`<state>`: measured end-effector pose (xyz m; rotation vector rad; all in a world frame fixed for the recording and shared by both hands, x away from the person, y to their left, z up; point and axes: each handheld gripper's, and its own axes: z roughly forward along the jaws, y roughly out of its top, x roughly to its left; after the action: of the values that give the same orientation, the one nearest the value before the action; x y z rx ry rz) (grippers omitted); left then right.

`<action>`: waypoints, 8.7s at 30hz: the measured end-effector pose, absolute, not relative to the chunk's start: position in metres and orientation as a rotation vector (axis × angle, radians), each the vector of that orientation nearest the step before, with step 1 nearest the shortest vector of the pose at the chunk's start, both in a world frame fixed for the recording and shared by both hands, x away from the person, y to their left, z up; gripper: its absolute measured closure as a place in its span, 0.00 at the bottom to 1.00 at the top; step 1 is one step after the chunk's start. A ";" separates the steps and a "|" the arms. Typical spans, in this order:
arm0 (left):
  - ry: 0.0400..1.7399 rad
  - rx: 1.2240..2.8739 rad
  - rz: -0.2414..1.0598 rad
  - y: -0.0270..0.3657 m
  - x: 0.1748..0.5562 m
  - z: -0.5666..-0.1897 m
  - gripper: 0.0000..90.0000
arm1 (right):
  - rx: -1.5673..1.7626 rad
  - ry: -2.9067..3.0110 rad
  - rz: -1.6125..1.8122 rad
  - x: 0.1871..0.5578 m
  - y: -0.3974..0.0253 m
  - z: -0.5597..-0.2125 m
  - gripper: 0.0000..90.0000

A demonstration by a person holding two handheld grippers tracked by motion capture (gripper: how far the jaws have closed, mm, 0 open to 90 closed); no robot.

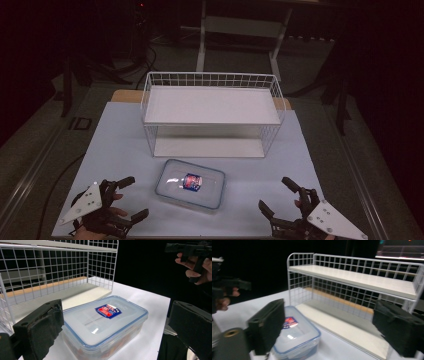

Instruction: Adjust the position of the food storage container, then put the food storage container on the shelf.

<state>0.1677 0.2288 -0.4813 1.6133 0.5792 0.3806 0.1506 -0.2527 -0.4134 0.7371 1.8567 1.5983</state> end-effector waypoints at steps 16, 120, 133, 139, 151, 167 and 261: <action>0.575 1.618 0.380 0.228 0.168 -0.481 0.00 | 0.772 2.084 1.568 0.171 -0.220 -0.430 0.58; 0.702 1.764 0.255 0.235 0.197 -0.477 0.05 | 0.863 2.266 1.541 0.220 -0.200 -0.477 0.21; 0.835 1.917 0.252 0.239 0.224 -0.488 0.58 | 0.870 2.218 1.563 0.220 -0.216 -0.470 0.17; 0.882 2.042 0.222 0.228 0.241 -0.502 0.87 | 0.869 2.198 1.559 0.214 -0.223 -0.465 0.18; 0.892 2.101 0.224 0.209 0.268 -0.511 0.99 | 0.901 2.122 1.546 0.206 -0.238 -0.463 0.25; 0.869 2.149 0.163 0.189 0.276 -0.518 0.99 | 0.923 2.125 1.569 0.207 -0.246 -0.466 0.21; 1.300 1.727 -0.438 0.155 0.308 -0.514 0.20 | 1.702 2.470 1.501 0.309 -0.237 -0.496 0.22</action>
<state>0.3081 0.1554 -0.5143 1.7267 1.3002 -0.4380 0.3091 -0.2374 -0.4960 1.7019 2.4695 1.5011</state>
